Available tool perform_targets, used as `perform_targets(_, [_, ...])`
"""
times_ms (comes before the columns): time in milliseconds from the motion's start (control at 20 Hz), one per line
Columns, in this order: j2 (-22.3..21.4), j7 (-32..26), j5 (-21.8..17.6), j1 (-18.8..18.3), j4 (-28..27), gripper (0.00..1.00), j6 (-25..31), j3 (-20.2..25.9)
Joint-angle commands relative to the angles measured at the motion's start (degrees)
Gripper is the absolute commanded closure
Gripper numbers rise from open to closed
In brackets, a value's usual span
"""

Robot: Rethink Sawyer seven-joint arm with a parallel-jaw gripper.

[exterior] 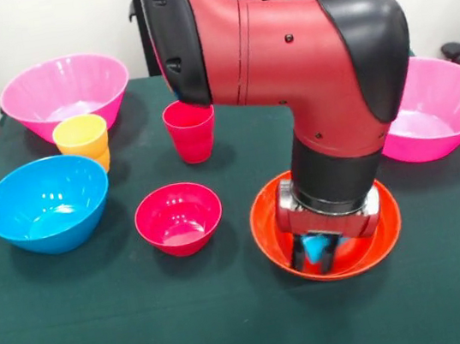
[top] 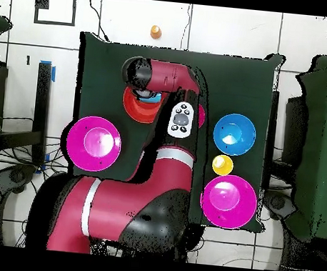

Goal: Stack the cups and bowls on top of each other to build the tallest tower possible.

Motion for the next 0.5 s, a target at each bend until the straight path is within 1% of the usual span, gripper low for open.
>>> perform_targets(50, [9.3,7.9,-1.5,0.4,-2.3,1.0,-0.7,1.5])
perform_targets(250, [9.8,6.7,-0.8,0.2,-3.6,1.0,2.4,1.4])
perform_targets(400, [10.4,6.1,-1.1,0.2,-4.8,1.0,2.6,0.7])
perform_targets(500, [11.1,4.6,-1.8,0.1,-6.2,1.0,2.9,0.4])
